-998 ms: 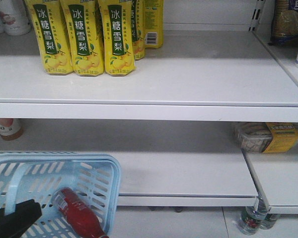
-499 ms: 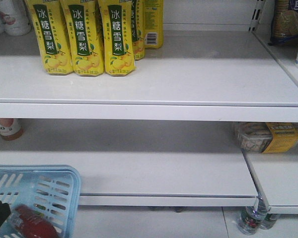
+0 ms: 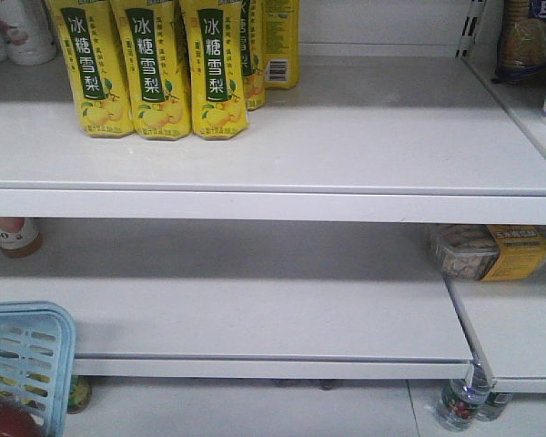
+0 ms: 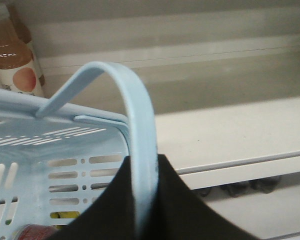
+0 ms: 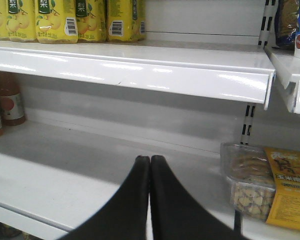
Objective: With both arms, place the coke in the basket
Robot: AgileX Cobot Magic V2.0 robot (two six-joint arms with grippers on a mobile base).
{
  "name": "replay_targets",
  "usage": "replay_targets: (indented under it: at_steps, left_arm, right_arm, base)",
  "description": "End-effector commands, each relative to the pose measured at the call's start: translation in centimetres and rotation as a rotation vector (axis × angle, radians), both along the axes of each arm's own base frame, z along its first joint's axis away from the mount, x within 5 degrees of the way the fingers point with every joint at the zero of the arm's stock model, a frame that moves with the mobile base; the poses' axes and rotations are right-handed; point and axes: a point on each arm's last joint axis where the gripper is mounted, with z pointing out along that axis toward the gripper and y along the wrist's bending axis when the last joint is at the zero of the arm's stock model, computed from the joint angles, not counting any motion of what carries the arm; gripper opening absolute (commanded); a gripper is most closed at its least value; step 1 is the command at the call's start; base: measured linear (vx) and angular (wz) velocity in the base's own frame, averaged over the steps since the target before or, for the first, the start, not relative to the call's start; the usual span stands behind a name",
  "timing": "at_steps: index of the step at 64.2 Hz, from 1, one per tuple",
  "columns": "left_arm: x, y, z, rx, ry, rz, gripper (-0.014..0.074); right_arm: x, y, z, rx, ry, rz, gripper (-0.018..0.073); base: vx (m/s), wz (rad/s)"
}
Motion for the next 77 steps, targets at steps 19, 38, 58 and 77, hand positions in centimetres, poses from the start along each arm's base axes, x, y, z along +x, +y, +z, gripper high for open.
replay_targets:
  at_steps: [19, 38, 58, 77]
  left_arm:
    - [-0.3, 1.3, -0.1, -0.076, -0.219, 0.153, -0.0006]
    - [-1.1, 1.4, 0.0, 0.006, -0.348, 0.144, -0.0006]
    - [-1.6, 1.4, 0.4, 0.066, -0.411, 0.139, -0.0006]
    - [-1.6, 1.4, 0.4, -0.042, -0.399, 0.149, -0.0006]
  right_arm:
    - [-0.1, 0.1, 1.5, 0.017, -0.085, 0.015, -0.0010]
    - [-0.1, 0.1, 1.5, 0.017, -0.085, 0.015, -0.0010]
    - [-0.1, 0.1, 1.5, 0.017, -0.085, 0.015, -0.0010]
    - [-0.1, 0.1, 1.5, 0.017, -0.085, 0.015, -0.0010]
  base:
    - [0.00, 0.00]
    - [0.00, 0.00]
    - [0.00, 0.00]
    - [0.00, 0.00]
